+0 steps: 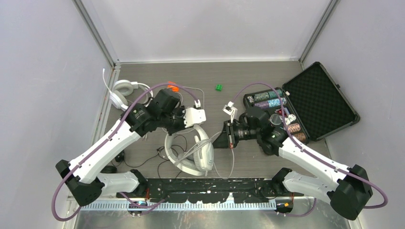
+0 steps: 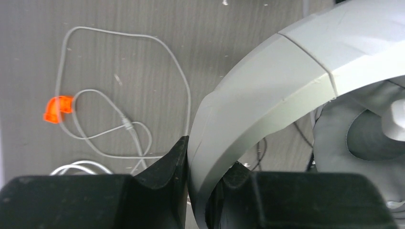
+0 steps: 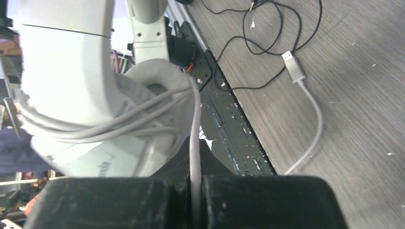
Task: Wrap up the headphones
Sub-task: Wrap the headphones cable around the headphones.
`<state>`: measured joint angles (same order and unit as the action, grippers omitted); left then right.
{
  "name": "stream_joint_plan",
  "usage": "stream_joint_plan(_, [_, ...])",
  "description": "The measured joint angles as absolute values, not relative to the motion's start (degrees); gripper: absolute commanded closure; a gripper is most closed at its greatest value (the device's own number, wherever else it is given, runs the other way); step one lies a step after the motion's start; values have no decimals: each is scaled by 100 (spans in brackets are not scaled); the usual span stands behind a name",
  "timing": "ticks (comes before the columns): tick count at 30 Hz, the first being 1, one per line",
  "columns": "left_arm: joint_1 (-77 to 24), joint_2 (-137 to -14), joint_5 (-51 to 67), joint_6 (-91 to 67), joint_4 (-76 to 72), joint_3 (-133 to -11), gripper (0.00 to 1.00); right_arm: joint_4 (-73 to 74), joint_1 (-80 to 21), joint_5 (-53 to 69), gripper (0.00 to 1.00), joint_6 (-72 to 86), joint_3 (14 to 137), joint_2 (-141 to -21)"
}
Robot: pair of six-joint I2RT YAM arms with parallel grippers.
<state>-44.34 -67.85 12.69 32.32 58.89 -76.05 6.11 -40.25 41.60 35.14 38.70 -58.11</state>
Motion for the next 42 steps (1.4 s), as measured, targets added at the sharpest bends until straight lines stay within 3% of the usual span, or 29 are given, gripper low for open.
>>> stream_joint_plan(10, [-5087, -6659, 71, 3844, 5551, -7363, 100, 731, -3999, 4283, 99, 4040, 3911, -5669])
stream_joint_plan(21, [-5118, -6663, -764, 3938, 5328, -7290, 100, 644, -3999, 4423, 99, 4399, 3933, -5463])
stream_joint_plan(42, [-5168, -7190, -2279, 2359, 5190, -7708, 100, -134, -3999, 4370, 99, 5030, 4224, -5360])
